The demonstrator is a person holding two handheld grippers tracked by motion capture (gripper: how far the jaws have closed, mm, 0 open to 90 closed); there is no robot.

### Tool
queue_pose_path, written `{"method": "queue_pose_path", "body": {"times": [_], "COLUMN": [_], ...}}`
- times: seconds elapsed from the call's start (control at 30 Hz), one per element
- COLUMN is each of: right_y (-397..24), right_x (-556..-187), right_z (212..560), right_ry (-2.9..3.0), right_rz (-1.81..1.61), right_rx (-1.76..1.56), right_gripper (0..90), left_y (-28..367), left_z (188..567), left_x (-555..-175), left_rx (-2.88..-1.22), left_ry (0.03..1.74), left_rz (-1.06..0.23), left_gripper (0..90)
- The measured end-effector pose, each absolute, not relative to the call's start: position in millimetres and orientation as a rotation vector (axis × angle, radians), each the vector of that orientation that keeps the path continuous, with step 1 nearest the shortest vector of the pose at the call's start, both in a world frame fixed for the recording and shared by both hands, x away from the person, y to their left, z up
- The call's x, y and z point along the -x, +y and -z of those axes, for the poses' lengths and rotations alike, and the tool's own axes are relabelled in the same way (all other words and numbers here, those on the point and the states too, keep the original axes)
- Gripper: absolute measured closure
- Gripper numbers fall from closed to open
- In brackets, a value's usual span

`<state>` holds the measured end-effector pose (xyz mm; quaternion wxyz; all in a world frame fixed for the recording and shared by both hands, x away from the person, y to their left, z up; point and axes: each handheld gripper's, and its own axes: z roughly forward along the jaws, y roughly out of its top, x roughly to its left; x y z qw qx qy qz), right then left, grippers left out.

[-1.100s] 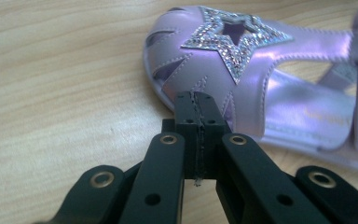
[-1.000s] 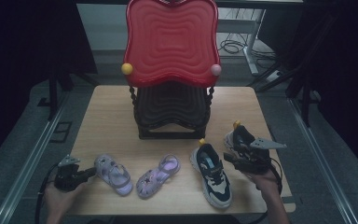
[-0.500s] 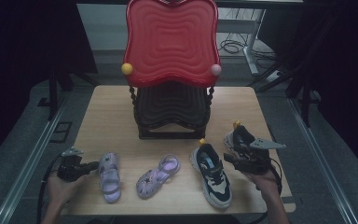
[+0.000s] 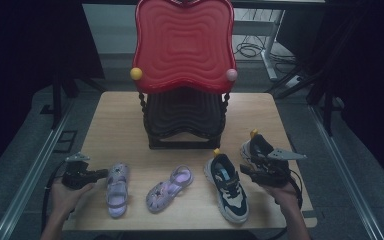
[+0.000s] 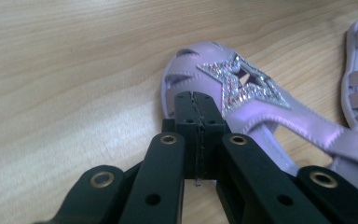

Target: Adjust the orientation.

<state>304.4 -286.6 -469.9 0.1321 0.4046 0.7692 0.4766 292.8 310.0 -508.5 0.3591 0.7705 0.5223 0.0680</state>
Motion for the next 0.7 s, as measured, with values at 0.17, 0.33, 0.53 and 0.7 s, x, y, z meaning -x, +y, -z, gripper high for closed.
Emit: {"method": "queue_pose_path", "body": {"times": [0.17, 0.33, 0.53, 0.7], "right_y": [-286.5, -287.1, -286.3, -286.8], "right_x": [-304.5, -305.1, -305.2, -305.4], "right_z": [470.3, 471.1, 472.2, 472.5], "right_ry": [2.235, 2.235, 2.241, 2.238], "right_rz": [-1.381, -1.379, -1.372, -1.374], "right_rx": [-1.178, -1.178, -1.180, -1.183], "right_gripper": [37.6, 37.6, 37.6, 37.6], "left_y": [311.8, 310.3, 301.7, 293.1], "left_z": [508.2, 508.5, 508.0, 505.5], "left_x": [-303.2, -314.4, -327.7, -333.6], "left_rx": [-1.992, -2.009, -2.047, -2.091], "left_ry": [1.330, 1.308, 1.263, 1.229], "left_rz": [-0.144, -0.104, -0.064, -0.059], "left_gripper": [89.8, 89.8, 89.6, 89.3]}}
